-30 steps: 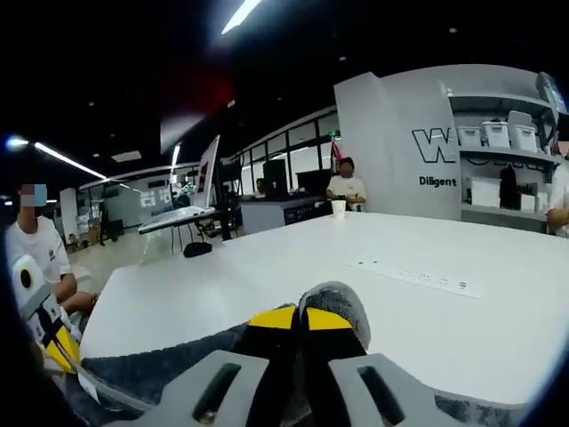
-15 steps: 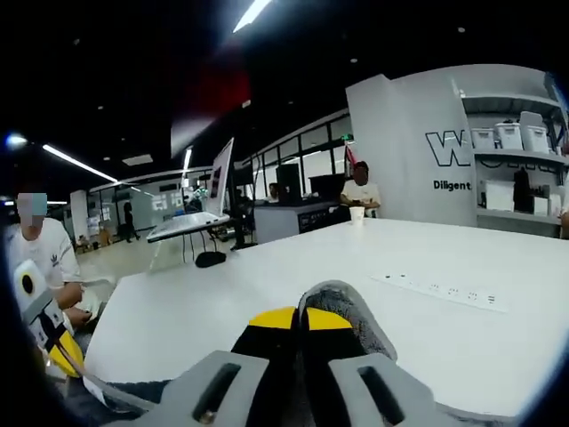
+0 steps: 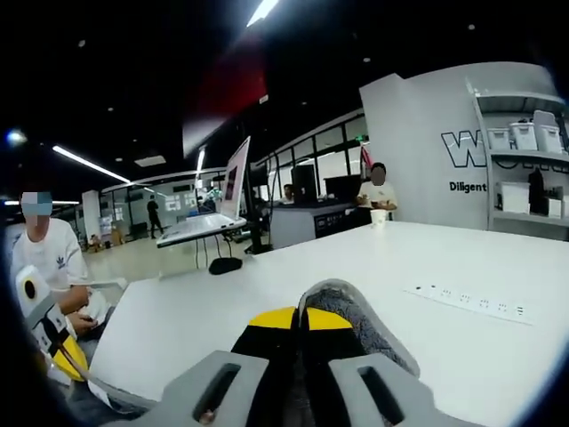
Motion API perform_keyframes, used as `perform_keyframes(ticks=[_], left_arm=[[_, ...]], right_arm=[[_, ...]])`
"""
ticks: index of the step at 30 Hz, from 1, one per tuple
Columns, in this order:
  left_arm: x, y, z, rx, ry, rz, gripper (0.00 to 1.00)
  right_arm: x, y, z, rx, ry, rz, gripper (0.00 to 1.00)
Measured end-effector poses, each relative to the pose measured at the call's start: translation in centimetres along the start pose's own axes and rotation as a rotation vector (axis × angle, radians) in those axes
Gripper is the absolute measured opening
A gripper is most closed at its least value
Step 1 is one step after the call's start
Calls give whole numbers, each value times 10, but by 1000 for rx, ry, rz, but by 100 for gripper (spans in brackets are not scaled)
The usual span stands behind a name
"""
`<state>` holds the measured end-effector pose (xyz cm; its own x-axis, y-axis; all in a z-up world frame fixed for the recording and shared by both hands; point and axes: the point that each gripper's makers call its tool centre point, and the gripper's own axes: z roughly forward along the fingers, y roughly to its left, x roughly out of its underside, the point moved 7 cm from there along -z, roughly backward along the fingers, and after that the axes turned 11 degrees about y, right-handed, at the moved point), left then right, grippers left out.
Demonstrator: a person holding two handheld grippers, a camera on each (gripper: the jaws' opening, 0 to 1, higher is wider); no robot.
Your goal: Open the folded towel by lifting each exposed corner and separating the folded layers until the towel lies flat within the target outline without major curled edges
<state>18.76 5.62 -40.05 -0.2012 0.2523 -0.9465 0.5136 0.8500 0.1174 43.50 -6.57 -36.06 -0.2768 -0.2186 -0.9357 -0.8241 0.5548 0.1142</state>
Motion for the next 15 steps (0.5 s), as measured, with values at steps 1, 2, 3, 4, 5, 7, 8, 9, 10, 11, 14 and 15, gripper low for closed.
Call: perform_keyframes(ticks=[1, 2, 3, 4, 5, 7, 8, 9, 10, 11, 14, 15], left_arm=[[1, 1, -1, -4, 2, -1, 1], [2, 4, -2, -12, 4, -5, 1], [2, 5, -3, -15, 5, -5, 1], [3, 8, -4, -19, 5, -11, 1], [4, 9, -4, -22, 5, -14, 1], [5, 11, -6, -24, 8, -13, 1], [5, 12, -7, -27, 10, -12, 1], [6, 14, -8, -31, 12, -13, 1], [7, 16, -9, -35, 13, -13, 1], [8, 17, -10, -44, 9, -14, 1], [9, 23, -13, -62, 4, -19, 1], [9, 25, -14, -67, 4, -21, 1]], right_arm=[[0, 1, 2, -3, 0, -1, 0], [-1, 3, 5, -9, 2, -1, 0], [-1, 4, 7, -12, 4, -2, 0], [-1, 5, 10, -15, 6, -4, 0], [-2, 7, 13, -20, 11, -9, 0], [-2, 9, 19, -25, 19, -16, 0], [-2, 10, 20, -26, 21, -16, 0], [-3, 10, 22, -28, 23, -18, 0], [-4, 10, 25, -30, 24, -19, 0], [-4, 11, 27, -31, 24, -27, 0], [-6, 14, 31, -37, 27, -41, 0], [-7, 15, 33, -38, 31, -46, 0]])
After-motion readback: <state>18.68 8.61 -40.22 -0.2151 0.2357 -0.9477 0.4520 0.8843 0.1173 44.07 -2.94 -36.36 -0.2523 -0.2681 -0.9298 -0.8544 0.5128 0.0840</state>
